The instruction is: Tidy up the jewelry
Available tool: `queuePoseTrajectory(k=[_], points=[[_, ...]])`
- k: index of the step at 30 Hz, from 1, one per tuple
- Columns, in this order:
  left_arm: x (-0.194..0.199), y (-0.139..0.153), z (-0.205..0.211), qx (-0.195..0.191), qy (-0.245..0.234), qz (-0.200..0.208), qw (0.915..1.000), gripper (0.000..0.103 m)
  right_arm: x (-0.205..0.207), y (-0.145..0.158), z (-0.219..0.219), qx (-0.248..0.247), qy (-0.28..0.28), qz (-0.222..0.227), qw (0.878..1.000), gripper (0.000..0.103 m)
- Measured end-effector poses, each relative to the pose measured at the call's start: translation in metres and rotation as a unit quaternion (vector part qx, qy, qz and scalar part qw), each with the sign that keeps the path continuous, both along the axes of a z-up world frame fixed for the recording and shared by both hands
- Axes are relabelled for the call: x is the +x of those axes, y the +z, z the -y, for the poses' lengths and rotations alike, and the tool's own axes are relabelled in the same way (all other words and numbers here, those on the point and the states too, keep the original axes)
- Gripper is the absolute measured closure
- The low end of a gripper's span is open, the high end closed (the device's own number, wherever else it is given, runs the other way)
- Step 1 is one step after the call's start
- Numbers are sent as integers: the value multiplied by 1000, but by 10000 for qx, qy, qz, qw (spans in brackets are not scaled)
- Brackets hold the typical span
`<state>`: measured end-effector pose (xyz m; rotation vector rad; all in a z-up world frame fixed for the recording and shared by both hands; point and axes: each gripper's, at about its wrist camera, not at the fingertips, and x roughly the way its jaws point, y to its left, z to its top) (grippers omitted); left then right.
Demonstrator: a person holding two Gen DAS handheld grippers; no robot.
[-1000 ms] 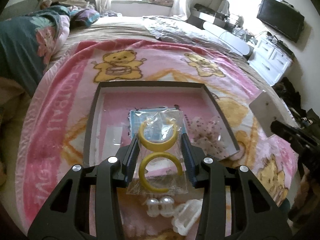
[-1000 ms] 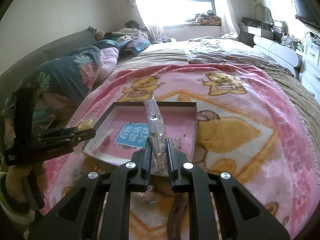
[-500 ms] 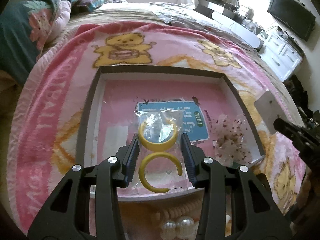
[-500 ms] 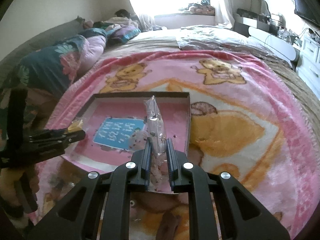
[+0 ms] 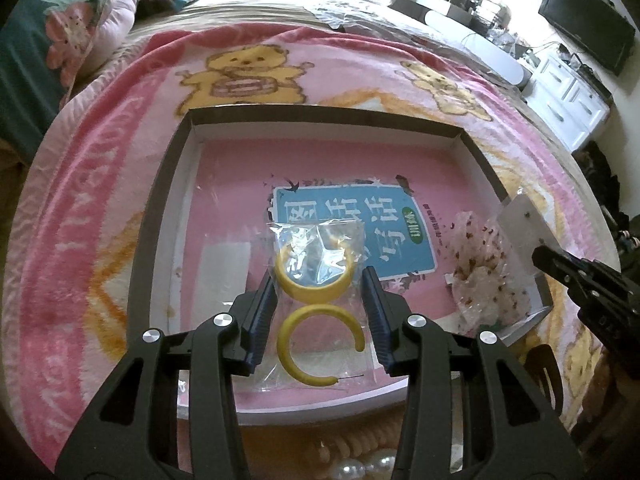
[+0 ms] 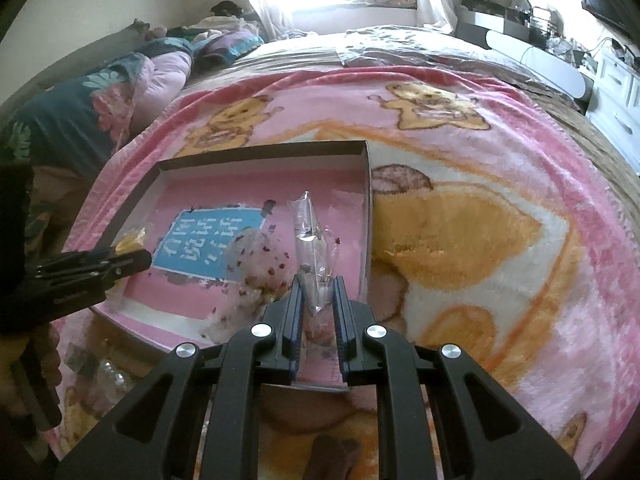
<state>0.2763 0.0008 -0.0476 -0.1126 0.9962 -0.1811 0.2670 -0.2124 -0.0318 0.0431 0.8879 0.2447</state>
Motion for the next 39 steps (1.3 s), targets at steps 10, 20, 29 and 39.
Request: queuePoseTrajectory(k=[10,20,29,39], points=[[-2,1,-3,11,67,18,10000,62,-3,-2,1,73,3,-31,10000,87],[-12,19,-7,4,144,186,9997,61,-15,9,3,244,53,55,9997,67],[-29,40,-11,-77,227,344,9991,54,-37,32,12,381,-45,356,9986,36],[-60,74,-20,-51,528,619,9967,21,-69,67,29,656,-125,725,9951,19]])
